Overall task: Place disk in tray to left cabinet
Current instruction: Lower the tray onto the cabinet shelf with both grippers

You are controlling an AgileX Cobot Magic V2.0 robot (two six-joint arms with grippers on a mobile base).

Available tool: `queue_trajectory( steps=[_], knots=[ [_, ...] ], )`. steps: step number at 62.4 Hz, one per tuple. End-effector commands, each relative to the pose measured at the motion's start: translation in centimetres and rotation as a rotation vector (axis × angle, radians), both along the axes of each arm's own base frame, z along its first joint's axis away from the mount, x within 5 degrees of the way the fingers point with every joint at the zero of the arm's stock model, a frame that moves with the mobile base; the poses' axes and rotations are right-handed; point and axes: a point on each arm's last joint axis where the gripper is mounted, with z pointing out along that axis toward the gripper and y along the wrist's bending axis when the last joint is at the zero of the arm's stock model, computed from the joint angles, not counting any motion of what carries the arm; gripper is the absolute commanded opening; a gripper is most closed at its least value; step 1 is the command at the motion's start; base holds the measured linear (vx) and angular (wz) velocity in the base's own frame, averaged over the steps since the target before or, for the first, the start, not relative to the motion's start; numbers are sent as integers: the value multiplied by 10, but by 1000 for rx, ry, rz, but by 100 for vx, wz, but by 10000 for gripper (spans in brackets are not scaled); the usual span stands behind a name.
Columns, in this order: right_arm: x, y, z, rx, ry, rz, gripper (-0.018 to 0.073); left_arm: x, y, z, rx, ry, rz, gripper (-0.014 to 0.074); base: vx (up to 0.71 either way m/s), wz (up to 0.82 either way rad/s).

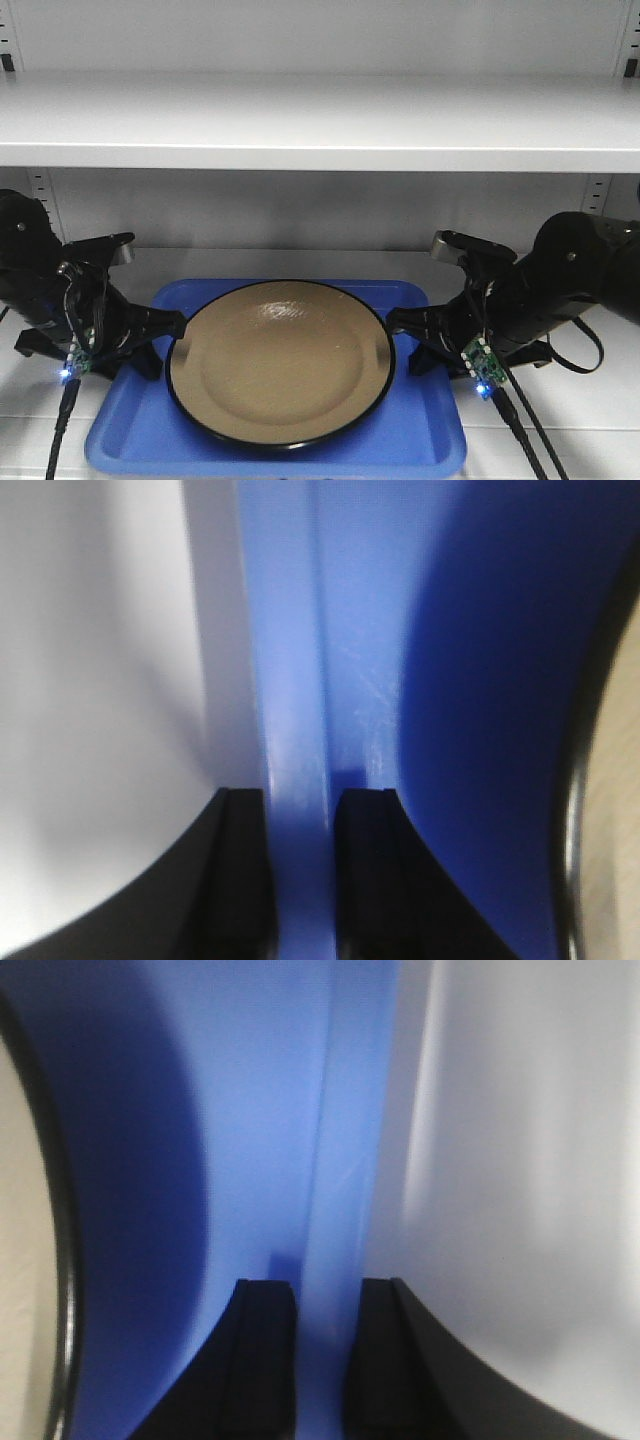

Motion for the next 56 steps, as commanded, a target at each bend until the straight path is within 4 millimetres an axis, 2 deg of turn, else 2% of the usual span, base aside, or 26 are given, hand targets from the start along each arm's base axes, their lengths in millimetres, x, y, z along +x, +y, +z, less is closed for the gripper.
queue_trajectory(
  steps=[1,9,16,33,40,46,56],
  knots=[
    [8,1,30,28,-214,10,10,6,-4,30,-64,-192,20,6,0,0],
    [13,2,26,-28,-260,79,57,12,-5,28,-49,-248,-7,36,0,0],
    [14,2,26,-43,-283,95,131,14,-5,29,-35,-283,-39,98,0,0],
    [16,-1,27,-110,-327,124,449,18,-5,33,-25,-352,-49,344,0,0],
    [17,-3,28,-140,-343,130,542,20,-4,37,-25,-391,-41,421,0,0],
    [16,-5,31,-166,-361,136,573,20,-4,40,-28,-412,-37,446,0,0],
    [10,-9,42,-206,-401,144,562,16,-2,46,-4,-432,-43,446,0,0]
  ],
)
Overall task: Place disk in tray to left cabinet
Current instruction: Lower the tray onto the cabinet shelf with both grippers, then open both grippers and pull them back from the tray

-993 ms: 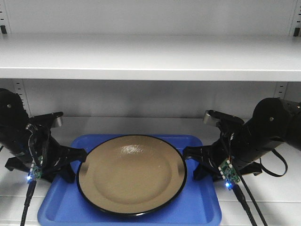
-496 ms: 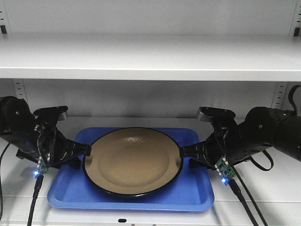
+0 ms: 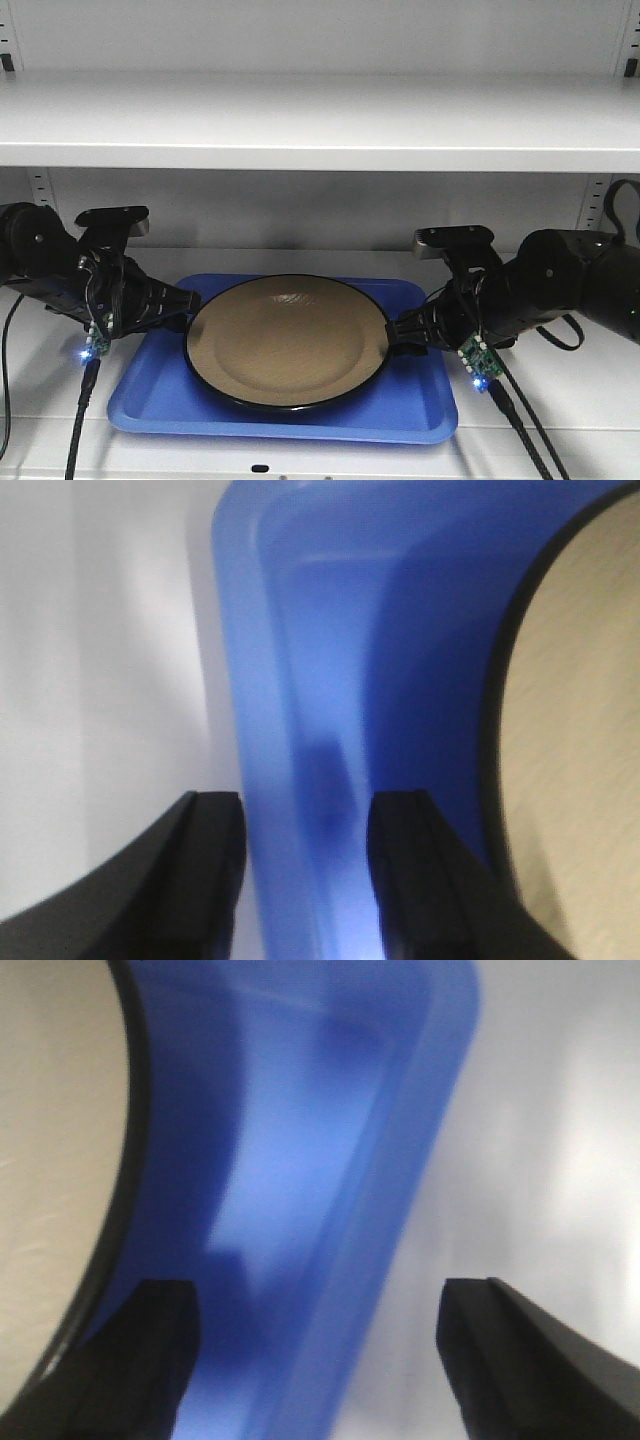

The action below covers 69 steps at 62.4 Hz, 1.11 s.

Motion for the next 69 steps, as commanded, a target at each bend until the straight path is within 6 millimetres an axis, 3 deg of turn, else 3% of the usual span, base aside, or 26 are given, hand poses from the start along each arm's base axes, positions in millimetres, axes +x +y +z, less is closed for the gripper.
queue_trajectory(
  steps=[1,10,16,20,30,32,46,58,69],
  knots=[
    [-8,-5,47,5,-182,2,560,-11,2,46,-24,-170,6,446,0,0],
    [-17,-9,59,-17,-201,7,519,-21,7,54,32,-159,-7,436,0,0],
    [-24,-11,65,-10,-178,-5,440,-30,10,58,66,-121,-19,377,0,0],
    [-30,-13,67,-14,-145,-17,342,-36,11,60,82,-92,-25,306,0,0],
    [-44,-18,67,-38,-38,-25,29,-52,14,65,94,-12,-42,6,0,0],
    [-48,-19,68,-44,-21,-23,-16,-56,14,65,92,8,-48,-10,0,0],
    [-88,-30,57,-30,-10,-34,-8,-96,12,56,-21,15,-90,-8,0,0],
    [-150,-48,42,8,-127,-49,-6,-153,22,37,-67,-94,-97,-6,0,0],
    [-224,-70,23,45,-297,-50,-6,-213,40,7,-23,-204,-86,-3,0,0]
  ],
)
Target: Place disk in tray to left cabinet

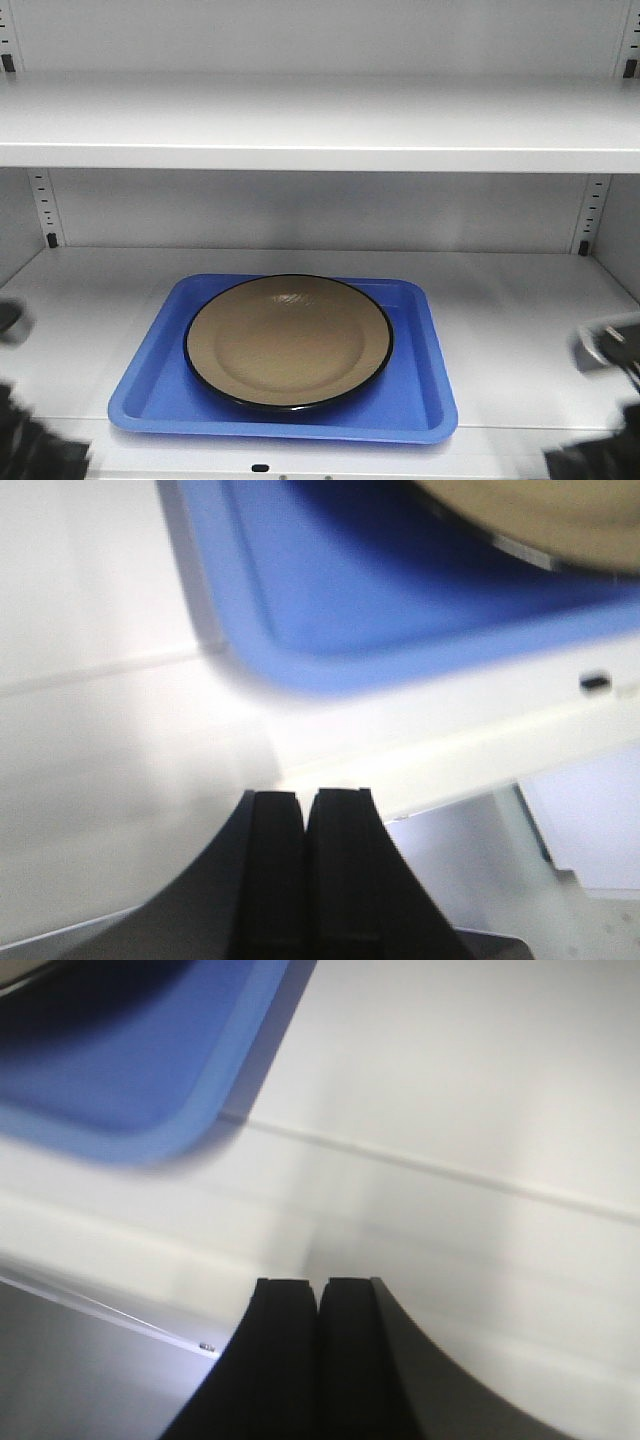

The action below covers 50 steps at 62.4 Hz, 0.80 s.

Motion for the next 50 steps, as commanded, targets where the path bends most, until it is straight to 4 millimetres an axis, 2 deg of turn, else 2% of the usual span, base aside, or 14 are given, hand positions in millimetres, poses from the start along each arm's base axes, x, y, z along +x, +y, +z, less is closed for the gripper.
queue_trajectory(
  steps=[1,5,9,16,21,27,50],
  knots=[
    [-36,-11,8,46,-217,0,-6,-30,9,2,-28,-176,27,-3,0,0],
    [-58,-18,-6,58,-275,-2,-6,-51,15,-5,-35,-244,45,-3,0,0],
    [-79,-25,-14,83,-404,-8,-6,-65,21,-15,-47,-342,76,-1,0,0],
    [-95,-31,-24,121,-652,-13,-6,-77,31,-22,-82,-580,167,-1,0,0],
    [-97,-31,-25,155,-788,-17,-6,-78,37,-27,-96,-697,222,-1,0,0],
    [-95,-31,-22,173,-850,-21,-3,-78,39,-29,-98,-753,249,-1,0,0],
    [-95,-31,-23,173,-849,-20,-3,-78,39,-30,-97,-751,249,-1,0,0]
  ],
)
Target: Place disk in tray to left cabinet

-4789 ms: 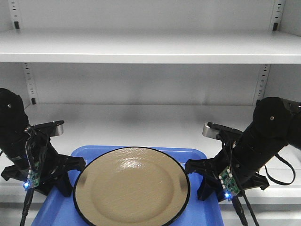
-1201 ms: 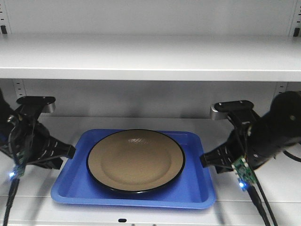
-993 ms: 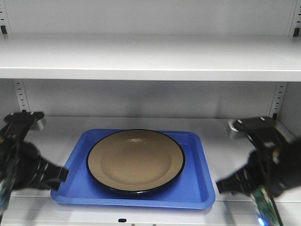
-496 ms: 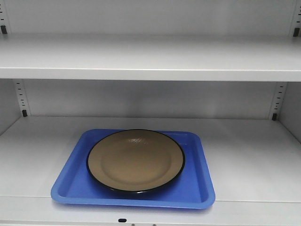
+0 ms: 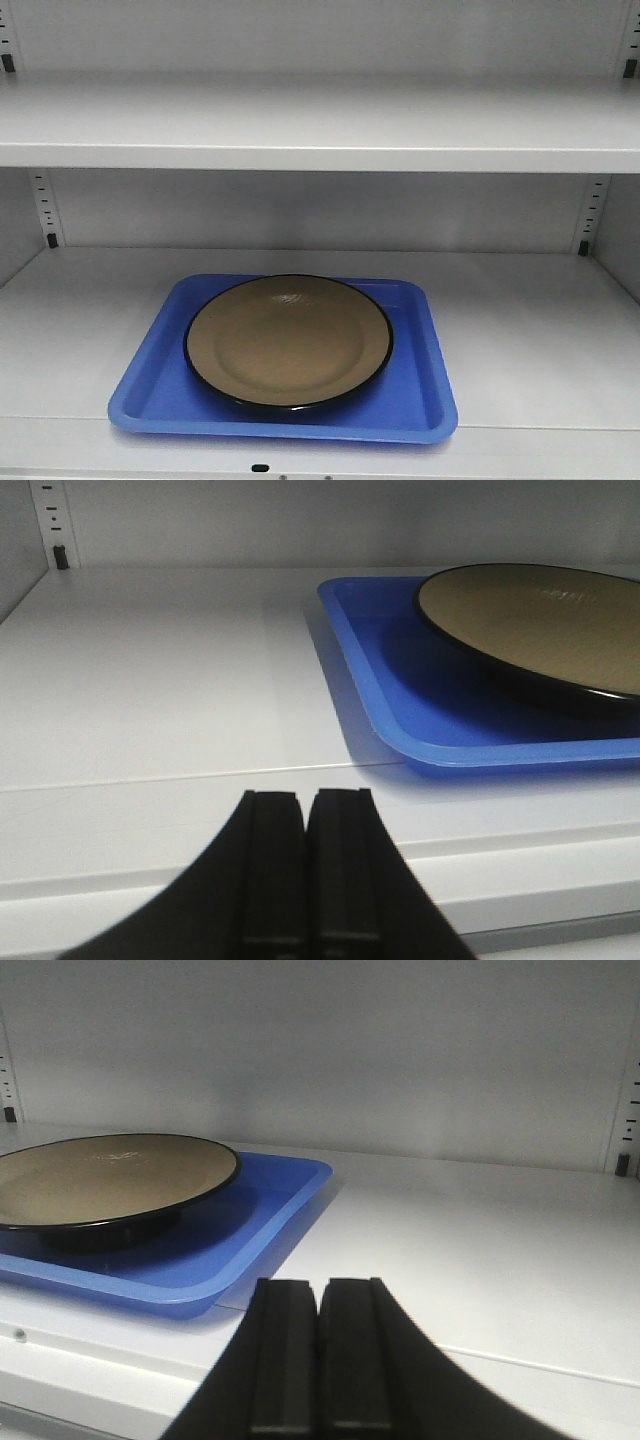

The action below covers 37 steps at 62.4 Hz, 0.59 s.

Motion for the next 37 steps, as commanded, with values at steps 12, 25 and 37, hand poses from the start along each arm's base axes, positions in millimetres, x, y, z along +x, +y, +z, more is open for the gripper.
queue_trajectory(
  steps=[12,25,37],
  knots=[
    [1,0,17,9,-105,-1,-3,2,2,17,-27,-109,23,-1,0,0],
    [1,0,17,9,-105,-1,-3,-24,11,23,33,-251,54,-1,0,0],
    [1,0,17,9,-105,-1,-3,-49,26,-32,59,-216,177,-1,0,0]
  ],
)
